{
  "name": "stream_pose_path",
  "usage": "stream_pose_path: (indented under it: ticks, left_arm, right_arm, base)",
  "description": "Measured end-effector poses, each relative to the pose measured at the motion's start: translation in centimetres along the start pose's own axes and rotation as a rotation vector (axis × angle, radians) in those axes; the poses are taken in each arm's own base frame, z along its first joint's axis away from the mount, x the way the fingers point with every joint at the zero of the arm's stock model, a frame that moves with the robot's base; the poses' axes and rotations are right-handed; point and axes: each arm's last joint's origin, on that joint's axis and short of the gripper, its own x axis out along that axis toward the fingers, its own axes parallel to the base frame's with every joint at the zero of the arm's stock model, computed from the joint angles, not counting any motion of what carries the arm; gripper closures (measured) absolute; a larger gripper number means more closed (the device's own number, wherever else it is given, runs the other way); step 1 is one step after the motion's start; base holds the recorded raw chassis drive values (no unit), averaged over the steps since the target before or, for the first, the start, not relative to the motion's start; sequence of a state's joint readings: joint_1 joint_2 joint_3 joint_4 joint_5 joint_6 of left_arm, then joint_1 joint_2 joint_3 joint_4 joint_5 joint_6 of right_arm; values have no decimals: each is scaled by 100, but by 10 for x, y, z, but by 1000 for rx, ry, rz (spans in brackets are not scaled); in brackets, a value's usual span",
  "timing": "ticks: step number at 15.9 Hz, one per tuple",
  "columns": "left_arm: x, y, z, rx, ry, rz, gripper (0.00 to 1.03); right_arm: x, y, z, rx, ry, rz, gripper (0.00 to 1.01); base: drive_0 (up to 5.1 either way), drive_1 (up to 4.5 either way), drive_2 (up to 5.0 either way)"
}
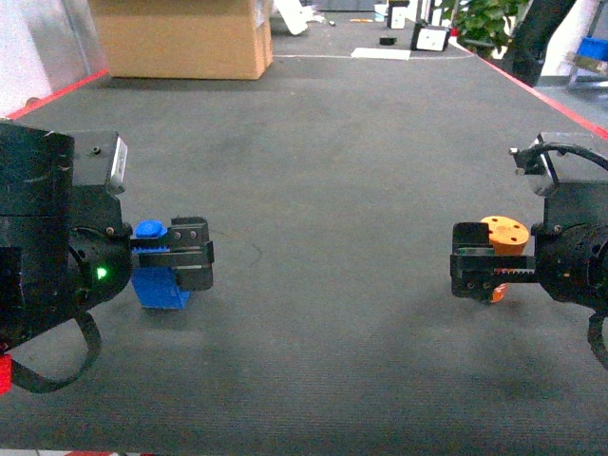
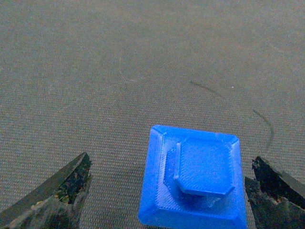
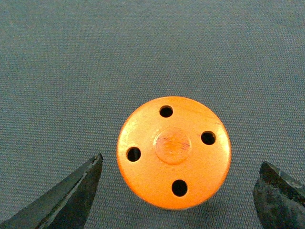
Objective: Sort blue parts and orange caps into right shelf containers
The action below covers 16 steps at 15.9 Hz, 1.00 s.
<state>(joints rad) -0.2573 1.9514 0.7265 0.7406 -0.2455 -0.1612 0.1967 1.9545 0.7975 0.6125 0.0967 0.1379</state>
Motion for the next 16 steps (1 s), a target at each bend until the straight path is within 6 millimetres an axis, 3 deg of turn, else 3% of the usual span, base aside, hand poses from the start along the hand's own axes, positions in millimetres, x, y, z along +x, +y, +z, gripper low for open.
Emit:
stream_pose_path:
  ticks: [5, 10, 11, 16]
  left_arm:
    - [9, 3, -10, 5, 44, 12, 5]
    - [23, 5, -18, -14, 66, 23, 5]
    - [24, 5, -18, -16, 67, 24, 10]
    - [27, 2, -14, -17, 58, 12, 57]
  right_arm:
    - [11, -1, -17, -2, 49, -4, 3]
    - [16, 6, -16, -14, 4, -16, 3]
    - [16, 7, -17, -28, 15, -18, 9]
    - [16, 10, -18, -63, 29, -14, 57]
  base:
    - [0, 0, 0]
    - [0, 0, 0]
    - [0, 0, 0]
    - [0, 0, 0]
